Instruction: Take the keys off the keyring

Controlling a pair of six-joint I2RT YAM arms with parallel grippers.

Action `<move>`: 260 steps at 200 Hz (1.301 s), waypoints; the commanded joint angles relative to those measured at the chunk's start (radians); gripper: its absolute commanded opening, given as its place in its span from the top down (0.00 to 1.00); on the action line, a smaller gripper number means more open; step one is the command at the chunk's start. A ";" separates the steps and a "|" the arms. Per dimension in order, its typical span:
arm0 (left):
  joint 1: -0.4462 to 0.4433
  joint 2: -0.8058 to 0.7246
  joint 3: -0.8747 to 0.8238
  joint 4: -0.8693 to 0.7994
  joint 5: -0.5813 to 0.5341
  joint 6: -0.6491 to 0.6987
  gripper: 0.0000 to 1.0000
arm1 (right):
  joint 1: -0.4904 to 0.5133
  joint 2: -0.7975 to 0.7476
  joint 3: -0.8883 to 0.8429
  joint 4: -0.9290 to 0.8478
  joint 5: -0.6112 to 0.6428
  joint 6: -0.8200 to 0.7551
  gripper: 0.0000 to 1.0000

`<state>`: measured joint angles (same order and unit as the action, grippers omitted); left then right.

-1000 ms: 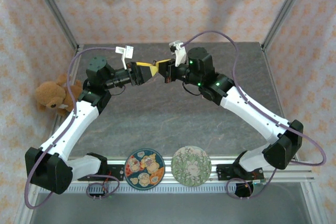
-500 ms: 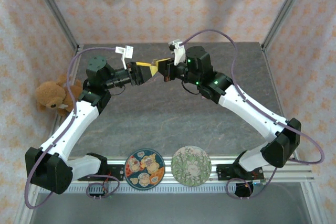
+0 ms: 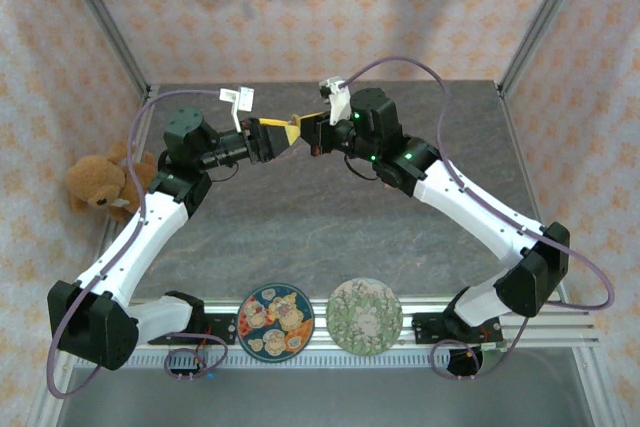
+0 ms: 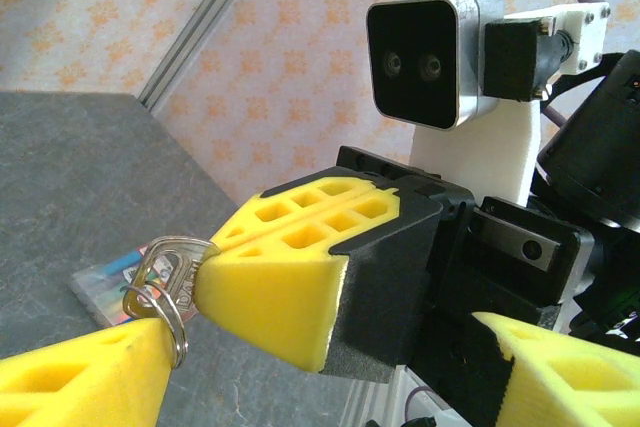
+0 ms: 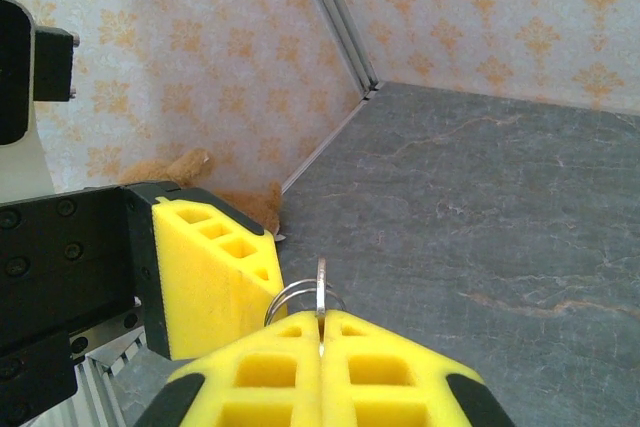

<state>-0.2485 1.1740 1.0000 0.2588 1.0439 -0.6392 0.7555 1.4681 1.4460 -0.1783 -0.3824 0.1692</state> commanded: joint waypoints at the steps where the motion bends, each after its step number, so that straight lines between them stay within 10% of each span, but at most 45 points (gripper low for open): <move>1: 0.000 -0.007 0.029 0.048 0.027 -0.001 0.25 | -0.005 0.011 0.041 0.017 -0.001 0.006 1.00; 176: 0.033 -0.115 0.038 -0.098 -0.094 0.132 0.25 | -0.052 -0.097 -0.087 0.200 -0.109 0.082 1.00; 260: 0.121 -0.006 -0.035 0.500 0.071 -0.268 0.25 | -0.128 -0.094 -0.111 0.363 -0.407 0.198 1.00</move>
<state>-0.1360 1.1179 0.9901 0.4541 1.0187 -0.7227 0.6357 1.3941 1.3384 0.0811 -0.6518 0.3183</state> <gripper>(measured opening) 0.755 0.046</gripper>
